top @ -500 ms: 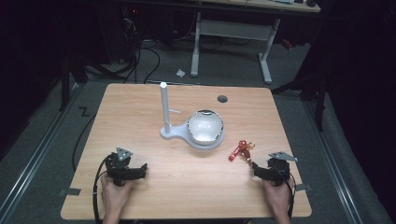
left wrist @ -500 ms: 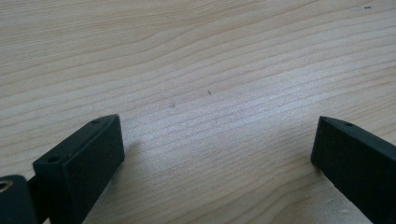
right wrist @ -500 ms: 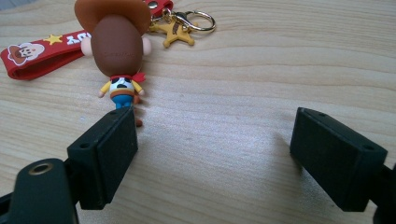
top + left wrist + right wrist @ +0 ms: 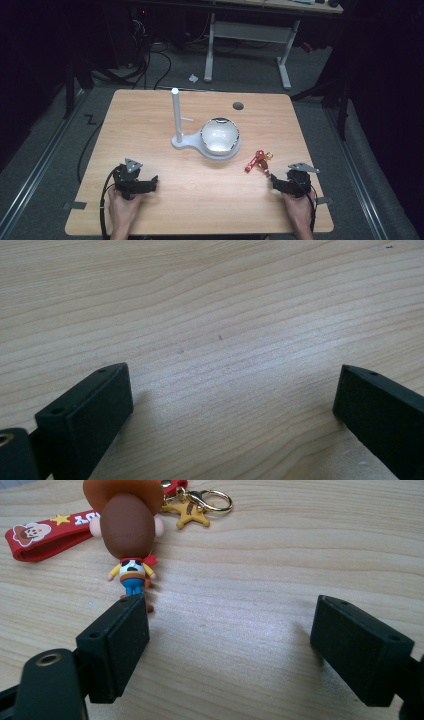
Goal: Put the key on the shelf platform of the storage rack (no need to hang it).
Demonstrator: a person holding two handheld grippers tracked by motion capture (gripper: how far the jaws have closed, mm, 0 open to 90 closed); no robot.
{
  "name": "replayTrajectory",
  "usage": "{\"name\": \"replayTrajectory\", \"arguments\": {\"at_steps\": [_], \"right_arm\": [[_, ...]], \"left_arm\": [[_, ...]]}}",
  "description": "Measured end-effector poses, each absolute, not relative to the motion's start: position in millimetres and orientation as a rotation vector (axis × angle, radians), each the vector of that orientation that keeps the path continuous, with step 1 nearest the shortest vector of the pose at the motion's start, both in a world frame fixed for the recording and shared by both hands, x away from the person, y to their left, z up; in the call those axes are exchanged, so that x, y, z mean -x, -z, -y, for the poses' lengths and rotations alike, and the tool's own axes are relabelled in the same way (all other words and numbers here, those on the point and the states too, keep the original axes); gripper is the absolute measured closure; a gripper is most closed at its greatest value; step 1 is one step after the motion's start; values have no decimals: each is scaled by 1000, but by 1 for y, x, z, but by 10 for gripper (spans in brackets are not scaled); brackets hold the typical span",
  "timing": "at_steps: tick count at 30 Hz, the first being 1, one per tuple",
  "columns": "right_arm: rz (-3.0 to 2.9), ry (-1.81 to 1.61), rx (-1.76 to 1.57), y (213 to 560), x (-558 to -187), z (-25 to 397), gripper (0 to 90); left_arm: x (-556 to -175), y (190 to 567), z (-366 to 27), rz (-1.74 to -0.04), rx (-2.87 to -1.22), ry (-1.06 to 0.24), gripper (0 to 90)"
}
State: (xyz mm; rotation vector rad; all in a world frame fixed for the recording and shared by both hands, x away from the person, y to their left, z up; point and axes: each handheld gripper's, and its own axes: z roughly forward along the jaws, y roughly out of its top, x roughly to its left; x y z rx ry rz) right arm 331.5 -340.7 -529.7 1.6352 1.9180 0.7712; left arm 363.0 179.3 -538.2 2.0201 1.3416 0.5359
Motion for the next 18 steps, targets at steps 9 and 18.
{"name": "replayTrajectory", "arguments": {"at_steps": [9,18], "right_arm": [[-1924,-778,-1613,528,-322,341,261],[-1945,-865,-1557,515,-308,333,312]], "left_arm": [[-363,538,-179,-1342,-2020,-536,27],[-363,538,-179,-1343,-2019,-536,27]]}}
